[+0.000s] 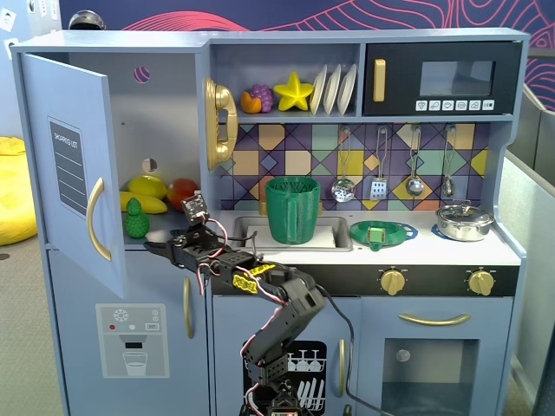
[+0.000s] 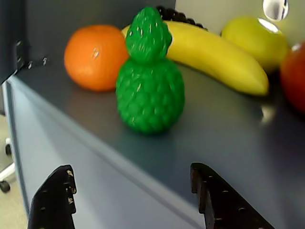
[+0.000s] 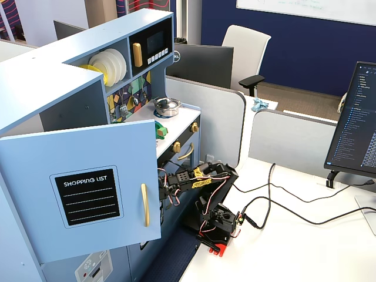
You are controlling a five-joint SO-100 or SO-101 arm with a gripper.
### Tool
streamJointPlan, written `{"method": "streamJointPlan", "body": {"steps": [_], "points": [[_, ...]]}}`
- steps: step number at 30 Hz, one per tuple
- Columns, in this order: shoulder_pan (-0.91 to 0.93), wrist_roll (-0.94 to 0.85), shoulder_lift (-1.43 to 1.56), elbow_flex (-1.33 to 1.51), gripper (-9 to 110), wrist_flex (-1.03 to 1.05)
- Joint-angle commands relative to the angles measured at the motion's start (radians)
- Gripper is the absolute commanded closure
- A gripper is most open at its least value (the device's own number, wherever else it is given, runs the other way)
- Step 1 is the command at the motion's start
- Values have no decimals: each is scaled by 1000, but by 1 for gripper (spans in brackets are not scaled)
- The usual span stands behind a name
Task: Pick up the green pineapple from the left cabinet and place it in the green recipient
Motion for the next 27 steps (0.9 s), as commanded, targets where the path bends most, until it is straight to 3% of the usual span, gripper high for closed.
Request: {"method": "streamJointPlan", "body": {"steps": [1,10,27], "points": [[-2,-9,-52,-115,77,-58],[-2,-2,-295,-298,72,-202],[63,38,-649,-591,71,-261]]}}
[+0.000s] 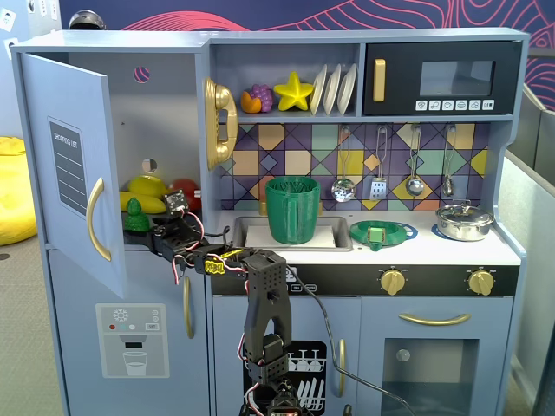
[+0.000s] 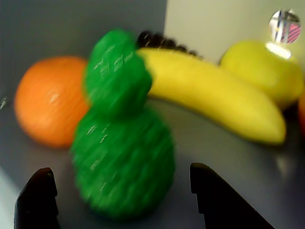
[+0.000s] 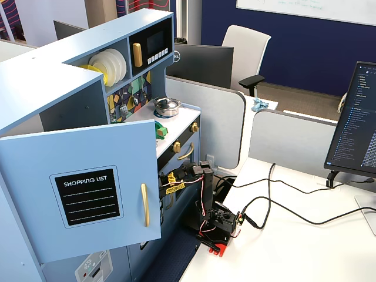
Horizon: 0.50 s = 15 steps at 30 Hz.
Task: Pick up the green pineapple from the left cabinet and place it in the green recipient
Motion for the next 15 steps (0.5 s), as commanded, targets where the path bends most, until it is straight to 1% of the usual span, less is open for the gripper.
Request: {"method": "streamJointPlan", "body": {"steps": [1,11,13,14,15], "points": [[34,20,-43,-126,71,-26],[2,26,-167,-250,74,-14],[-9,28,-172,-250,77,-6],[-12,23,-172,-247,81,8],[-17,18,-172,-241,90,17]]}}
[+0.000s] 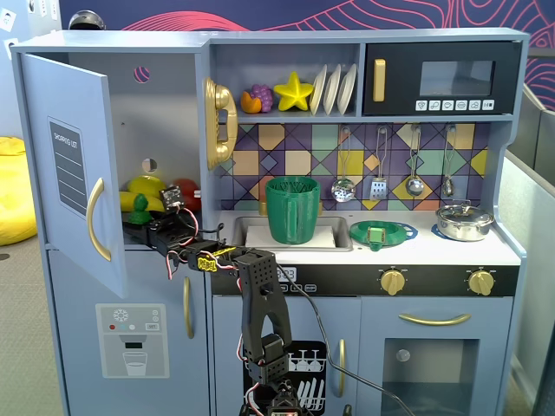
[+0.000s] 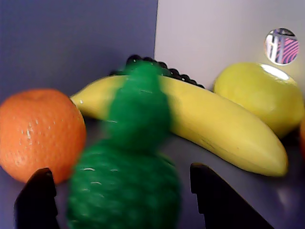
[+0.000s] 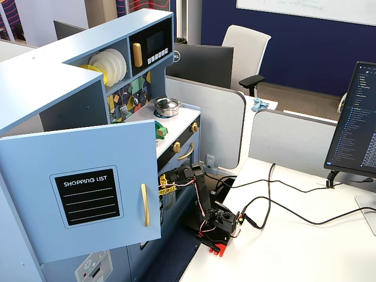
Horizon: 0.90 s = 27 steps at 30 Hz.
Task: Pick up the green pineapple from the left cabinet and place it in the green recipient
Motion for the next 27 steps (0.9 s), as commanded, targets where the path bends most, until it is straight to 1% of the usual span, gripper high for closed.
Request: {"method": "streamJointPlan", "body": {"steps": [1,4,7,9,12,15,17,19,22,25,27], "points": [[-25,-20,-3,-37,101,46],[-31,-14,17,-20,101,75],[-58,-64,104,55,101,-29],[-77,-135,216,115,101,-37],[-106,-230,469,261,101,34],[-127,-276,744,410,101,172],[-110,-288,893,508,101,212],[-54,-258,1039,598,101,267],[130,-209,1235,664,101,457],[308,-173,1408,621,101,778],[405,-150,1476,575,101,930]]}}
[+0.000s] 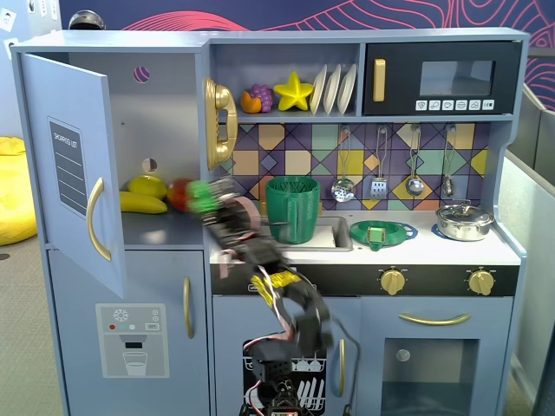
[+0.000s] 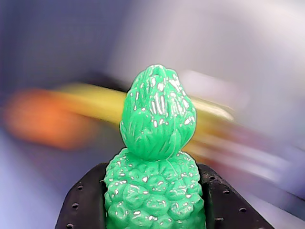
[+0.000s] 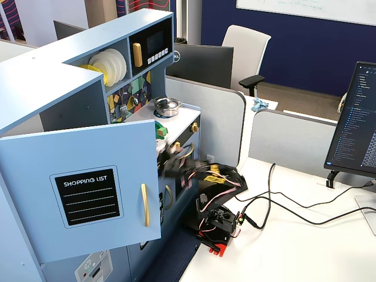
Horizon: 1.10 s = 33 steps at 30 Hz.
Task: Pick up the green pineapple from the left cabinet and place it in the green recipient
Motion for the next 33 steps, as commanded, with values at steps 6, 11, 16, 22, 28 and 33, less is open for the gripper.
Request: {"method": "streamJointPlan", "body": {"steps": [6,11,16,22,28,33], "points": [[380,124,173,-196,101,345],[489,155,-26,-301,101,192],[523,198,-295,-532,101,161],[571,219,-634,-850,101,135],[578,222,-862,-1097,101,199],[568,241,-989,-1224,87,252]]}}
